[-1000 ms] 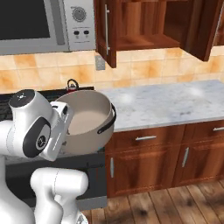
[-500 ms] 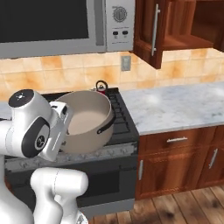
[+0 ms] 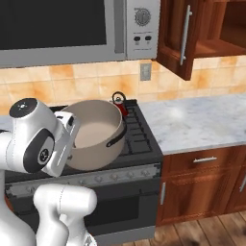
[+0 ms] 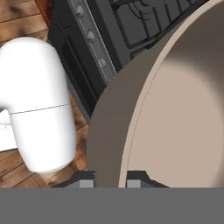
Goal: Pick the kettle from the cabinet and place it on a stove burner. Then pick the pot from the counter and place it on another stove burner. Finally, turn both burners on.
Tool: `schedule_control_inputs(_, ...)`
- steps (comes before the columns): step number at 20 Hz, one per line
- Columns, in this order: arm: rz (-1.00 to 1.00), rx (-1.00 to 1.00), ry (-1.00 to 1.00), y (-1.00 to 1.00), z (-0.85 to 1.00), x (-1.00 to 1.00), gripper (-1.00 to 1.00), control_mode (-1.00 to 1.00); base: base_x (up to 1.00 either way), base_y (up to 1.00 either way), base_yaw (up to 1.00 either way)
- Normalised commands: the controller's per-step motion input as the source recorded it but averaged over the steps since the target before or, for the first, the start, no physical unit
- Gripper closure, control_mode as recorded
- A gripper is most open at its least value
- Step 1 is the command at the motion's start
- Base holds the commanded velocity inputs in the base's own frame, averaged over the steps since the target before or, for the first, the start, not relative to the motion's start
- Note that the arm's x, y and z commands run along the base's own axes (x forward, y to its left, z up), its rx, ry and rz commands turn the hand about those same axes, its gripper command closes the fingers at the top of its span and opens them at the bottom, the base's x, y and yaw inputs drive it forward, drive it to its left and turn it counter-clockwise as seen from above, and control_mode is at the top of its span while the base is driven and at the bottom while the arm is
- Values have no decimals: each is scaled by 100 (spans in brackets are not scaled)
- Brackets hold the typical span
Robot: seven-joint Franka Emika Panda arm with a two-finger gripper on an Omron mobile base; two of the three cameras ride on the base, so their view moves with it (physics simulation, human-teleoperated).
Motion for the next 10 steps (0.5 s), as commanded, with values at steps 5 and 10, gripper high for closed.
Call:
schedule_control_inputs(5,0,0,0,0,0,0,100,100,21,0,4)
schedule_control_inputs(10,0,0,0,0,0,0,100,100,24,0,3)
